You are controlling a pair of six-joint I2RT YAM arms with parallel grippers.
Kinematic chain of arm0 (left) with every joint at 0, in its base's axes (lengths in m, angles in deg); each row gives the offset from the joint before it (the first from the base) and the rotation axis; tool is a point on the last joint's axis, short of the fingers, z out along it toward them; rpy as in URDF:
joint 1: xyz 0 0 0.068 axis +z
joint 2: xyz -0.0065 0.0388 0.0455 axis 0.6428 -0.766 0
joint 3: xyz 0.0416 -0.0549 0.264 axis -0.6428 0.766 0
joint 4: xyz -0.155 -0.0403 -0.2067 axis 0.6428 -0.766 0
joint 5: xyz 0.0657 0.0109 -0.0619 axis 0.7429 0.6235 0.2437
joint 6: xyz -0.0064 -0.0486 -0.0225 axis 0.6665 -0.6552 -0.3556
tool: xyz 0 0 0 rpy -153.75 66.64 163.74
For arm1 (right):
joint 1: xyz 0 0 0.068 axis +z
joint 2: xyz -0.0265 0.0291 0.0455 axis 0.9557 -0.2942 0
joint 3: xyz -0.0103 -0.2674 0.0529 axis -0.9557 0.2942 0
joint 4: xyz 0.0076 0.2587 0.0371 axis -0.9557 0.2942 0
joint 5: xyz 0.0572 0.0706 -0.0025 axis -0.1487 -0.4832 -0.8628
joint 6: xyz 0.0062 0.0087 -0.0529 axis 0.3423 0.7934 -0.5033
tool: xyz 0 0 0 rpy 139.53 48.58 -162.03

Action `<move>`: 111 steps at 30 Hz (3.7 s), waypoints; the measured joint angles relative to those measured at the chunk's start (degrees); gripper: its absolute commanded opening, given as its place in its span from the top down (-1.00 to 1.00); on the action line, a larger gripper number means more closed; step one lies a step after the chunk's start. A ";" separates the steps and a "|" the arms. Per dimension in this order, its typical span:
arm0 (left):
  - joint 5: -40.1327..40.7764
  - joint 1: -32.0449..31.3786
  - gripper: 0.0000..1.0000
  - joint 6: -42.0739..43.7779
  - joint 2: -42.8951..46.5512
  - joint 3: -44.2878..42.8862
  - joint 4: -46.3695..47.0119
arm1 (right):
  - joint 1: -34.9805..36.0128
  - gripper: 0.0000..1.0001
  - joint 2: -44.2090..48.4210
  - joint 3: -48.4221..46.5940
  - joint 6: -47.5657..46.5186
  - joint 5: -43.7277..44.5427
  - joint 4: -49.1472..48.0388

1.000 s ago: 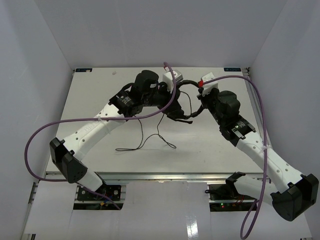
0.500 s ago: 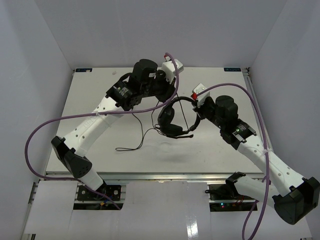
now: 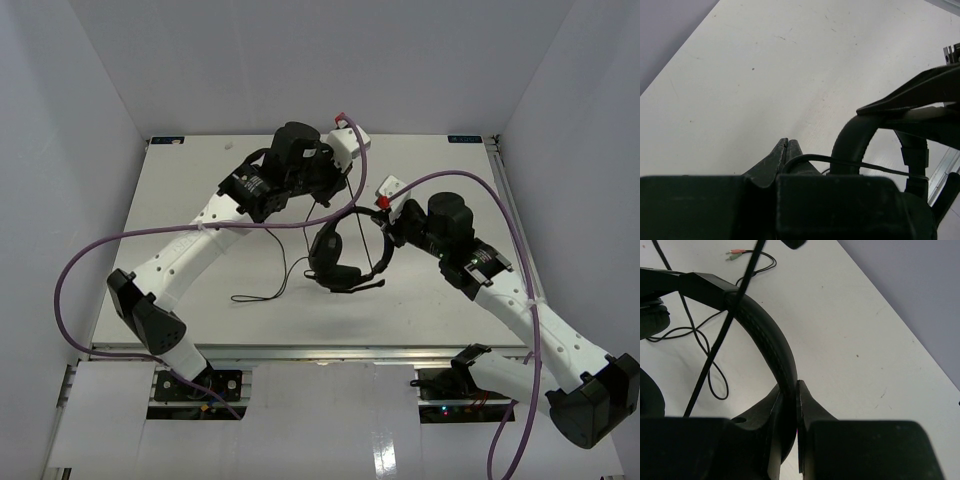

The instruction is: Wrap the headphones

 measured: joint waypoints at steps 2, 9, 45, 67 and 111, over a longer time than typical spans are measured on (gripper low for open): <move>-0.08 0.00 0.91 0.30 -1.10 -0.33 1.14 | 0.10 0.85 -0.02 -0.35 0.35 -0.88 0.23; 0.91 0.10 0.90 0.88 -1.97 5.51 6.79 | 0.02 0.85 -0.08 -3.63 1.96 -3.72 4.55; -11.37 8.39 0.92 -9.52 19.70 36.78 31.01 | -5.65 0.85 -0.13 -10.22 7.59 -8.32 8.40; -21.66 12.15 0.28 -22.59 17.93 53.83 50.26 | -13.04 0.85 -2.44 -21.17 19.42 -15.43 8.60; -27.26 12.15 0.28 -28.99 18.04 61.19 62.39 | -15.57 0.85 -3.75 -21.15 23.95 -17.08 8.57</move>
